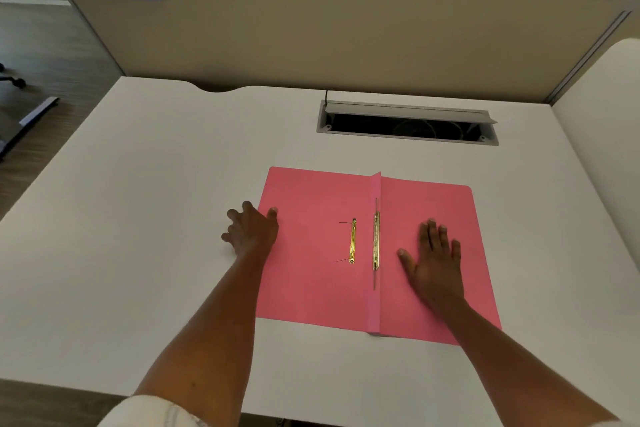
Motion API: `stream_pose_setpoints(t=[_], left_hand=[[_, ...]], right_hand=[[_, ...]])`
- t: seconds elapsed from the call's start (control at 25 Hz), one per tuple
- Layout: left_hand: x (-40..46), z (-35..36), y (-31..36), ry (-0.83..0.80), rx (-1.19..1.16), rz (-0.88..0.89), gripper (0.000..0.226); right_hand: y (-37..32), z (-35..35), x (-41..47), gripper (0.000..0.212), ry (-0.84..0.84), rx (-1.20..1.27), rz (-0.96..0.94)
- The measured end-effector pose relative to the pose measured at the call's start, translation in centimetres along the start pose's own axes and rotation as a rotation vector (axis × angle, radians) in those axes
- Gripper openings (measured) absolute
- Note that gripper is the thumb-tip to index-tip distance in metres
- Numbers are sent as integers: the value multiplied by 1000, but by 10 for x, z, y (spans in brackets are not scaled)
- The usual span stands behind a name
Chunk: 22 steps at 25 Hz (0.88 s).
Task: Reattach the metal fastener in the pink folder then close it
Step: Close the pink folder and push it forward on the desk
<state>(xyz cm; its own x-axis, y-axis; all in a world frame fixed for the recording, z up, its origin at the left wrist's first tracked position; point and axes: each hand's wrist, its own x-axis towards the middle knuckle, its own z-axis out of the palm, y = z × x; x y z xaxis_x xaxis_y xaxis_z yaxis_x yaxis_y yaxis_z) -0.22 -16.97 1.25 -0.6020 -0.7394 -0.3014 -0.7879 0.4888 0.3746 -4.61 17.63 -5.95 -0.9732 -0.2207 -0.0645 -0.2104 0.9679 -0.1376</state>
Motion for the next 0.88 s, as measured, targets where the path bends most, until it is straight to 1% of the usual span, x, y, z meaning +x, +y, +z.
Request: stream_pose_setpoints(t=[0.08, 0.16, 0.24, 0.32, 0.4, 0.48, 0.52, 0.64, 0.68, 0.8, 0.88], left_hand=[[7, -5, -3, -7, -107, -68, 62], [15, -10, -7, -11, -162, -110, 62], [25, -14, -14, -47, -174, -97, 61], [32, -22, -20, -107, -234, -73, 60], [34, -32, -24, -164, -404, -81, 53], [33, -40, -30, -280, -631, -73, 45], [31, -45, -31, -371, -721, -74, 46], [28, -56, -32, -654, -899, -92, 67], [26, -61, -29, -734, -928, -85, 68], [18, -66, -13, -847, -961, 2, 54], [10, -66, 2, -914, -958, 50, 36]], right_hand=[[0, 1, 0, 83, -2, 1, -2], [0, 1, 0, 83, 4, 7, -2], [1, 1, 0, 83, 2, 14, 0], [1, 1, 0, 83, -1, 12, -2], [1, 0, 0, 84, -4, 9, -2], [1, -1, -1, 84, -12, 14, -6], [1, -1, -1, 85, -14, 18, -9], [1, -2, -1, 85, -22, 31, -8], [1, -2, -1, 85, -28, 33, -6], [1, -3, 0, 85, -39, 35, -5], [1, -3, 0, 85, -53, 35, -12]])
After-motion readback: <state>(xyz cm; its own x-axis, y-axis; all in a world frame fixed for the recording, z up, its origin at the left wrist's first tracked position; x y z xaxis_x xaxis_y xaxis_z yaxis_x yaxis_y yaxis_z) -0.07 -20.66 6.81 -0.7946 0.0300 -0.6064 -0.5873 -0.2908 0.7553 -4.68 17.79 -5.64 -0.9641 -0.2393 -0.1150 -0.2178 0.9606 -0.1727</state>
